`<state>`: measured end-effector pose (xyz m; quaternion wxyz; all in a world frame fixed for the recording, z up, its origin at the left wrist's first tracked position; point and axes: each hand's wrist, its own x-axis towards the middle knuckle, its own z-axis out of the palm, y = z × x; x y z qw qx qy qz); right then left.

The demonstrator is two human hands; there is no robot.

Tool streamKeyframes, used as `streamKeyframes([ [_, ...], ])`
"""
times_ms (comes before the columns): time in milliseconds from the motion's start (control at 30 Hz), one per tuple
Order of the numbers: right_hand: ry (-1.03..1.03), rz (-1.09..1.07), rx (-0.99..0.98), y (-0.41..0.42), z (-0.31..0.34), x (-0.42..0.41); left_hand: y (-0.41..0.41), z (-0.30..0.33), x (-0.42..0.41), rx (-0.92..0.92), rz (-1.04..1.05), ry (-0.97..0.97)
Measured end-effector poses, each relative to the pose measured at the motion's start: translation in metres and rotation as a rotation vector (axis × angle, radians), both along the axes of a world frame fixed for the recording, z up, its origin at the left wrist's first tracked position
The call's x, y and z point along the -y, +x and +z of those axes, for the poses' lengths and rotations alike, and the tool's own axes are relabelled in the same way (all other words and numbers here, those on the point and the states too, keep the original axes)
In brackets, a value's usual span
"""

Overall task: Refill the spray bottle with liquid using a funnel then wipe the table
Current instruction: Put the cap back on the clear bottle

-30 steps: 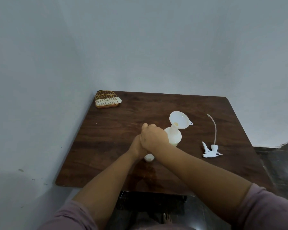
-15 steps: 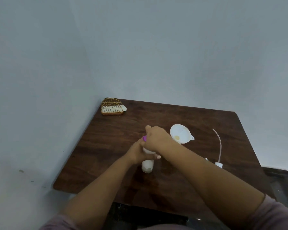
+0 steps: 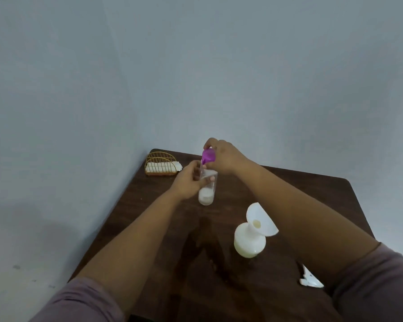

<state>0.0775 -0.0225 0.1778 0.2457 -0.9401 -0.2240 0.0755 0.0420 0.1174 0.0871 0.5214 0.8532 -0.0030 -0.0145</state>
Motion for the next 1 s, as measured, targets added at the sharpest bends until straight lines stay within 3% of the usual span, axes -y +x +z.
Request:
streamKeyframes([
  [433, 0.026, -0.081, -0.01, 0.142, -0.045, -0.058, 0.151, -0.026, -0.041, -0.013, 0.011, 0.155],
  [1000, -0.031, -0.085, -0.054, 0.173, -0.085, -0.077, 0.175, -0.061, -0.06, -0.083, 0.014, 0.184],
])
